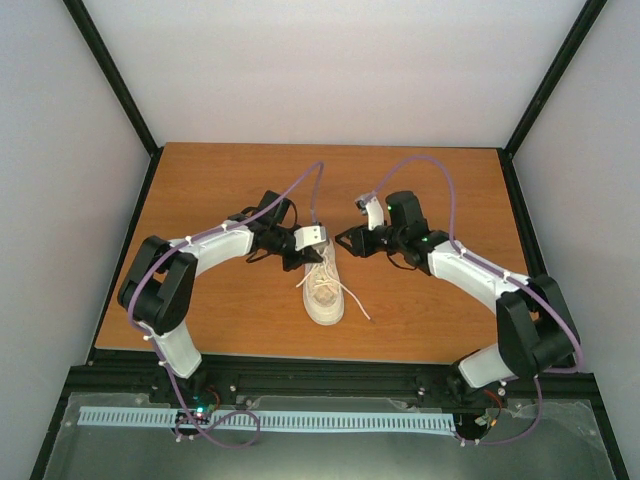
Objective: Tie the shoes
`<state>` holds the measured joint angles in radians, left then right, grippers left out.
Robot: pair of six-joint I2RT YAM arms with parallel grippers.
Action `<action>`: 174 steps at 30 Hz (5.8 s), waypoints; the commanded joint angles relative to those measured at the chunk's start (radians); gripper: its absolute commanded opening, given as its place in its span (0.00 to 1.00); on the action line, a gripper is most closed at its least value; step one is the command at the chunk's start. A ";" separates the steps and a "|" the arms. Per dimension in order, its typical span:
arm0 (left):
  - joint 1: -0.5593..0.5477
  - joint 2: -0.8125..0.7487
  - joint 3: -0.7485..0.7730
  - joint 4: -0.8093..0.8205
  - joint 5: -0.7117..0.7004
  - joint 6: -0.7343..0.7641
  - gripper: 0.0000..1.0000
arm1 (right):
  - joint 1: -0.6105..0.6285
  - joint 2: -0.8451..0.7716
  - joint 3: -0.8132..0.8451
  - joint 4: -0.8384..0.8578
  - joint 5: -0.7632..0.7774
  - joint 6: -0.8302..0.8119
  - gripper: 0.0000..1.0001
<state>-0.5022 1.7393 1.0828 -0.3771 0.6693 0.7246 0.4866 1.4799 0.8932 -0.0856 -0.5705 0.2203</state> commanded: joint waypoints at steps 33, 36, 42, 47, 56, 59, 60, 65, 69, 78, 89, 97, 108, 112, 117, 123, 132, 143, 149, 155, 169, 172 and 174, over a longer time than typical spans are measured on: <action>0.004 -0.065 -0.070 0.210 -0.117 -0.142 0.01 | -0.042 0.210 0.064 0.013 -0.219 -0.144 0.20; 0.003 -0.071 -0.073 0.213 -0.113 -0.143 0.01 | -0.040 0.303 0.125 0.034 -0.239 -0.122 0.13; 0.004 -0.087 -0.082 0.217 -0.102 -0.149 0.01 | -0.015 0.380 0.168 0.046 -0.379 -0.137 0.09; 0.004 -0.088 -0.079 0.215 -0.094 -0.149 0.01 | -0.002 0.387 0.159 0.016 -0.414 -0.178 0.12; 0.004 -0.087 -0.075 0.196 -0.101 -0.140 0.01 | 0.003 0.363 0.133 0.031 -0.417 -0.189 0.16; 0.004 -0.088 -0.072 0.192 -0.084 -0.140 0.01 | 0.012 0.384 0.141 0.069 -0.399 -0.148 0.15; 0.004 -0.087 -0.070 0.191 -0.081 -0.143 0.01 | 0.018 0.392 0.145 0.077 -0.394 -0.142 0.15; 0.004 -0.081 -0.064 0.187 -0.073 -0.149 0.01 | 0.035 0.404 0.142 0.126 -0.374 -0.105 0.14; 0.005 -0.085 -0.066 0.180 -0.071 -0.148 0.01 | 0.035 0.378 0.122 0.138 -0.341 -0.101 0.04; 0.025 -0.102 -0.048 0.127 -0.067 -0.132 0.02 | 0.033 0.293 0.067 0.133 -0.267 -0.112 0.03; 0.028 -0.086 -0.026 0.124 -0.064 -0.158 0.01 | 0.033 0.276 0.061 0.103 -0.254 -0.149 0.03; 0.030 -0.092 -0.036 0.125 -0.052 -0.155 0.01 | 0.035 0.283 0.056 0.139 -0.301 -0.139 0.04; 0.030 -0.075 -0.018 0.117 0.003 -0.180 0.01 | 0.052 0.322 0.058 0.217 -0.313 -0.094 0.18; 0.030 -0.073 -0.015 0.109 0.027 -0.178 0.01 | 0.059 0.341 0.062 0.238 -0.305 -0.075 0.17; 0.030 -0.071 -0.014 0.097 0.025 -0.174 0.01 | 0.059 0.311 0.043 0.253 -0.256 -0.075 0.03; 0.036 -0.088 -0.014 0.078 -0.006 -0.155 0.14 | 0.060 0.244 0.020 0.187 -0.182 -0.114 0.03; 0.056 -0.090 0.074 -0.010 0.049 -0.112 0.50 | 0.071 0.234 0.037 0.115 -0.166 -0.147 0.03; 0.022 -0.092 0.095 -0.033 0.073 -0.140 0.58 | 0.095 0.249 0.069 0.095 -0.152 -0.150 0.03; 0.022 -0.115 0.088 0.029 -0.003 -0.217 0.01 | 0.097 0.234 0.070 0.084 -0.127 -0.154 0.03; 0.051 -0.152 0.022 -0.018 -0.017 -0.175 0.01 | 0.088 0.185 0.027 0.082 -0.041 -0.137 0.03; 0.071 -0.115 -0.029 -0.082 -0.089 -0.147 0.01 | 0.029 0.099 -0.084 0.099 0.071 -0.060 0.03; 0.075 -0.111 -0.034 -0.099 -0.119 -0.136 0.01 | 0.008 0.081 -0.108 0.096 0.077 -0.056 0.03; 0.081 -0.109 -0.038 -0.100 -0.135 -0.132 0.01 | -0.002 0.070 -0.125 0.086 0.085 -0.058 0.03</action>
<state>-0.4431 1.6184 1.0485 -0.4438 0.5789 0.5568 0.5114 1.5860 0.8001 0.0010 -0.5285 0.1539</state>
